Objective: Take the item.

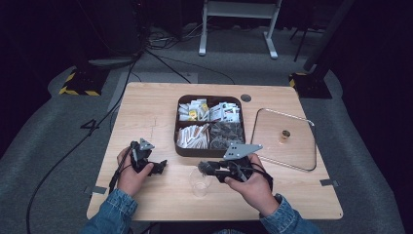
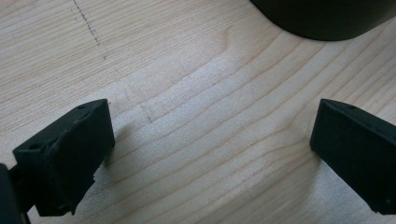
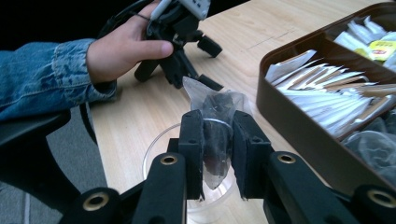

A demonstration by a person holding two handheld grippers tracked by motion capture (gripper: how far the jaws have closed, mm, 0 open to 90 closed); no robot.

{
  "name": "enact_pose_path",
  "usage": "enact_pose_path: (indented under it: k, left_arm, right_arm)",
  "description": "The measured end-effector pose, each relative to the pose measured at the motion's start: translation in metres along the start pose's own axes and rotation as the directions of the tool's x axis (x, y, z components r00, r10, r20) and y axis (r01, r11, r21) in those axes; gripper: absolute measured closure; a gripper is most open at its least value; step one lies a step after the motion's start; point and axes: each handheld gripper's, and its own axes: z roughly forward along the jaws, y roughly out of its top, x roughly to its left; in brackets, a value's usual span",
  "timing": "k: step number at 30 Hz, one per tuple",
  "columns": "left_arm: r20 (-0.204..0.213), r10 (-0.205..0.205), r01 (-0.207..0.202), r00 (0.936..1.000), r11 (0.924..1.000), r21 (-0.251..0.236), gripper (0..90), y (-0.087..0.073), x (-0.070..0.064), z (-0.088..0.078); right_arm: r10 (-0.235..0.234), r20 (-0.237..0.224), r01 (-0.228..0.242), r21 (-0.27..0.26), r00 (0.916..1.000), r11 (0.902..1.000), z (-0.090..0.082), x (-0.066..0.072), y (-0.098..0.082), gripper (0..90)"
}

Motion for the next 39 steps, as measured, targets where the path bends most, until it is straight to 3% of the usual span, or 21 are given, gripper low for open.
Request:
enact_pose_path:
  k: [16,19,20,21,23,39]
  left_arm:
    - [0.0,0.0,0.0,1.0,1.0,0.0,0.2,0.0,0.0,0.0]
    - [0.0,0.0,0.0,1.0,1.0,0.0,0.2,0.0,0.0,0.0]
    - [0.0,0.0,0.0,1.0,1.0,0.0,0.2,0.0,0.0,0.0]
    - [0.0,0.0,0.0,1.0,1.0,0.0,0.2,0.0,0.0,0.0]
    - [0.0,0.0,0.0,1.0,1.0,0.0,0.2,0.0,0.0,0.0]
    - [-0.001,0.0,0.0,1.0,1.0,0.0,0.2,0.0,0.0,0.0]
  right_arm:
    - [-0.002,-0.046,0.006,0.075,0.9989,0.9971,0.018,0.007,-0.012,75.8]
    - [0.003,-0.055,0.002,0.091,0.9985,0.9959,0.02,0.008,-0.013,67.5]
    - [0.003,-0.055,0.002,0.091,0.9985,0.9959,0.02,0.008,-0.013,67.5]
    - [0.01,-0.06,-0.005,0.082,0.9982,0.9967,0.021,0.009,-0.013,60.2]
    - [0.003,-0.057,0.001,0.077,0.9984,0.997,0.021,0.01,-0.012,58.8]
    - [-0.003,-0.025,0.005,0.051,0.9997,0.9987,0.014,0.005,-0.006,57.0]
